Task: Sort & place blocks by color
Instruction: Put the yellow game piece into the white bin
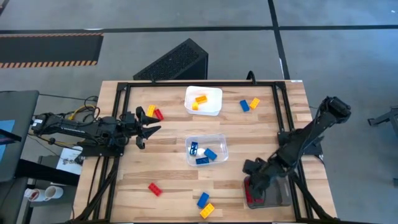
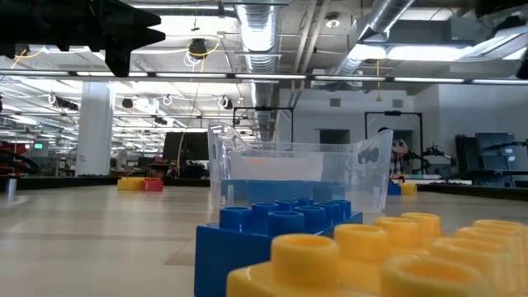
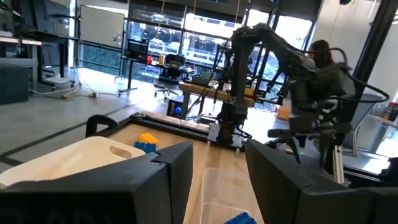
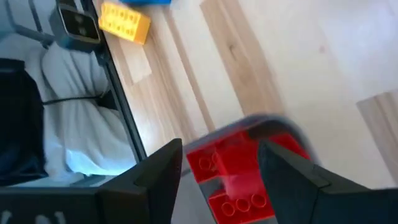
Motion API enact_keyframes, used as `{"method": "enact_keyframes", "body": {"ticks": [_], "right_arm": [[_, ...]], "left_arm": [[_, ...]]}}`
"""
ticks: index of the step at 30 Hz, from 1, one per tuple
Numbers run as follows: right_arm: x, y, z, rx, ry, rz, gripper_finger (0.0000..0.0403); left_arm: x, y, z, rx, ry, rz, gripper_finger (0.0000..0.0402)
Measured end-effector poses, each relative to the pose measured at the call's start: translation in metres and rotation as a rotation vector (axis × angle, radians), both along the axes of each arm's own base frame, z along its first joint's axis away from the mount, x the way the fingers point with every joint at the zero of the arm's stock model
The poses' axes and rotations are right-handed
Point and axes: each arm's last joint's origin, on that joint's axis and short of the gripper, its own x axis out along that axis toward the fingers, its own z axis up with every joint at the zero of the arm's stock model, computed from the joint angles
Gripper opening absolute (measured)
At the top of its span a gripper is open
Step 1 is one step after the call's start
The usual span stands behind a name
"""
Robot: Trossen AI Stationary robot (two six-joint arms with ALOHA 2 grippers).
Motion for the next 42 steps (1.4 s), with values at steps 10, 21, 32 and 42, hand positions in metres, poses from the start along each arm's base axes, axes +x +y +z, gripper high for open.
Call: {"method": "enact_keyframes", "body": {"ticks": [10,21,32,42], "right_arm": [[0.014,-0.056,0.031,-0.059,-0.184,-0.084,0.0214],[0.065,-0.105,0.044,-0.776,-0.640,-0.313,0.0214],[0.105,-0.137,0.015,-0.583,-0.880,0.013,0.0176],[0.103,-0.143,0.013,-0.530,-0.885,-0.027,0.0127]], "left_arm": [[0.000,0.000,0.000,-0.003,-0.002,0.000,0.0135],[0.000,0.001,0.001,0.037,0.004,0.053,0.0135],[-0.001,0.019,-0.023,-0.134,0.230,0.228,0.0135],[-0.009,0.040,0.006,-0.227,0.647,0.510,0.0135]]}}
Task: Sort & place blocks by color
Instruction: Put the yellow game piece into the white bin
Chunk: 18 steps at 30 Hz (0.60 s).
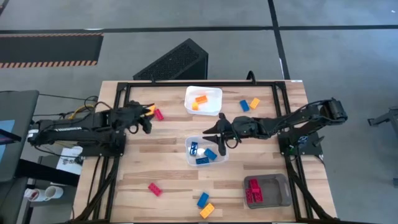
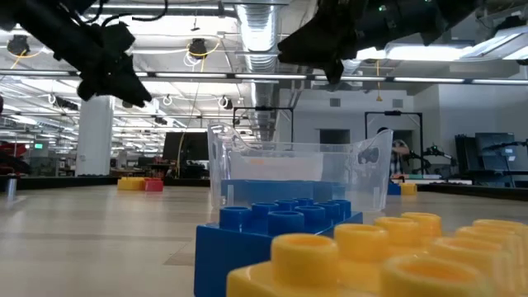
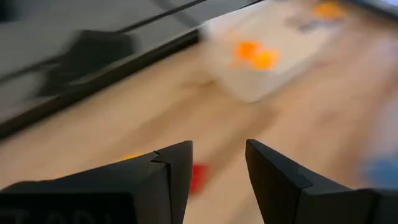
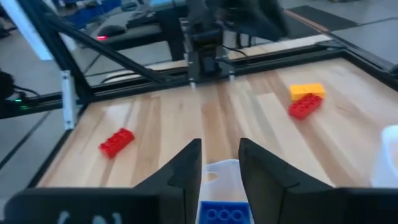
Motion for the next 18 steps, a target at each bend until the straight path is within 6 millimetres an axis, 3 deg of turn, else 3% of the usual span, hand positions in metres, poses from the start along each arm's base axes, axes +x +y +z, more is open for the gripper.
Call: {"method": "enact_keyframes", "body": {"ticks": [4,11,18], "right_arm": [[0.000,0.005,0.002,0.002,-0.023,0.018,0.0119],[0.000,0.008,0.002,-0.003,-0.021,0.022,0.0118],[-0.001,0.011,0.001,-0.014,-0.011,0.005,0.0118]], "left_arm": [[0.005,0.010,0.003,0.058,0.156,0.083,0.0135],[0.017,0.015,-0.010,0.013,0.212,0.108,0.0135],[0.027,0.032,-0.033,-0.156,0.313,0.065,0.0135]]}}
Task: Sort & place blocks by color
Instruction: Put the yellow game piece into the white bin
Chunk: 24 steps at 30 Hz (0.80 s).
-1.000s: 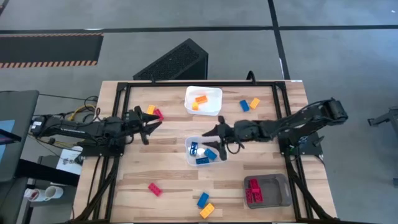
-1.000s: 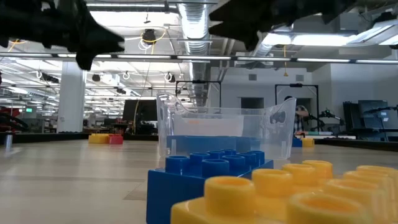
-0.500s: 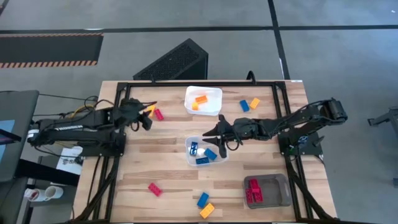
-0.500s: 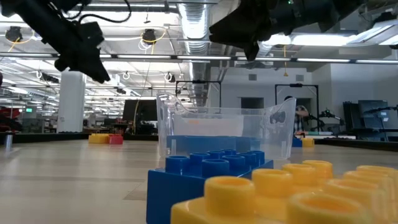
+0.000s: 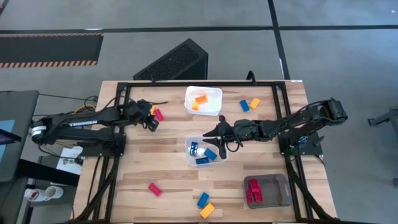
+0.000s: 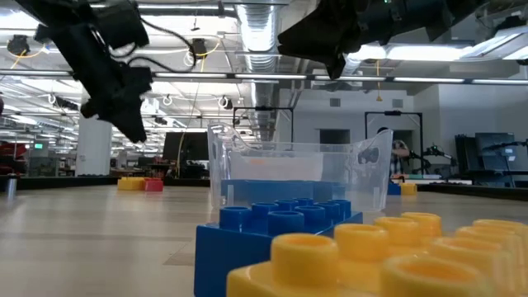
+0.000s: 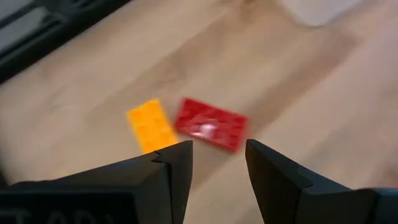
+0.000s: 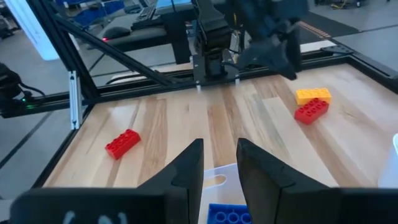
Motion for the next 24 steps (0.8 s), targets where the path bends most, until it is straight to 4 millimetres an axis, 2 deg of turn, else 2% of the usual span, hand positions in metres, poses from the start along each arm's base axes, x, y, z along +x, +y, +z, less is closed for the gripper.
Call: {"method": "enact_keyframes", "body": {"ticks": [4,13,16,24], "right_arm": [[0.000,0.000,-0.001,0.000,0.005,0.002,0.0118],[0.000,0.001,-0.001,-0.023,0.004,-0.007,0.0118],[0.000,0.001,-0.001,-0.024,0.003,-0.012,0.0118],[0.000,0.001,0.000,-0.021,0.000,-0.015,0.0118]], "left_arm": [[0.001,0.018,-0.007,0.023,0.047,0.087,0.0135],[0.000,0.027,-0.008,0.008,0.031,0.089,0.0143],[-0.001,0.033,-0.012,-0.002,0.059,0.111,0.0167],[0.005,0.044,-0.027,-0.013,0.136,0.120,0.0267]]}}
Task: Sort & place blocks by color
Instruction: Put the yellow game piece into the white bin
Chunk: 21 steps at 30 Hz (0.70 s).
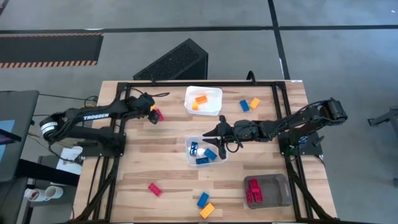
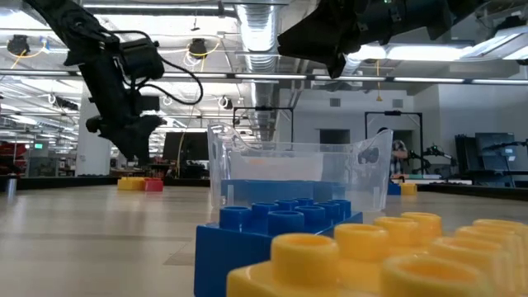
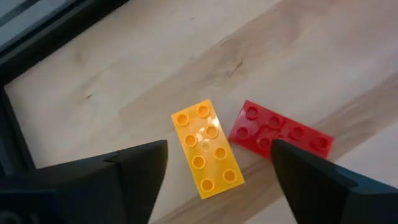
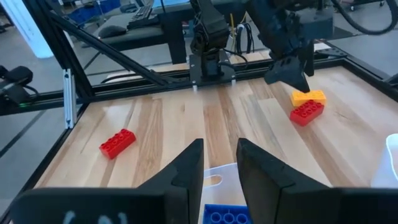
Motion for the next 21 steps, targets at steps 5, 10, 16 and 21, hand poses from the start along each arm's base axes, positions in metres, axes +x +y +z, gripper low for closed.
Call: {"method": "enact_keyframes", "body": {"ticks": [5,10,16,21], "right_arm": [[0.000,0.000,0.000,0.000,0.001,0.000,0.0118],[0.000,0.000,-0.002,-0.002,0.018,0.001,0.0118],[-0.002,0.005,-0.004,-0.002,0.046,0.014,0.0118],[-0.002,0.009,-0.004,-0.012,0.041,-0.010,0.0118]], "left_arm": [[0.005,0.005,-0.011,-0.013,0.045,-0.017,0.0301],[0.006,0.004,-0.012,-0.026,0.050,-0.060,0.0306],[-0.003,-0.005,-0.010,0.020,-0.134,-0.121,0.0307],[-0.020,-0.018,-0.023,0.022,-0.284,-0.128,0.0307]]}}
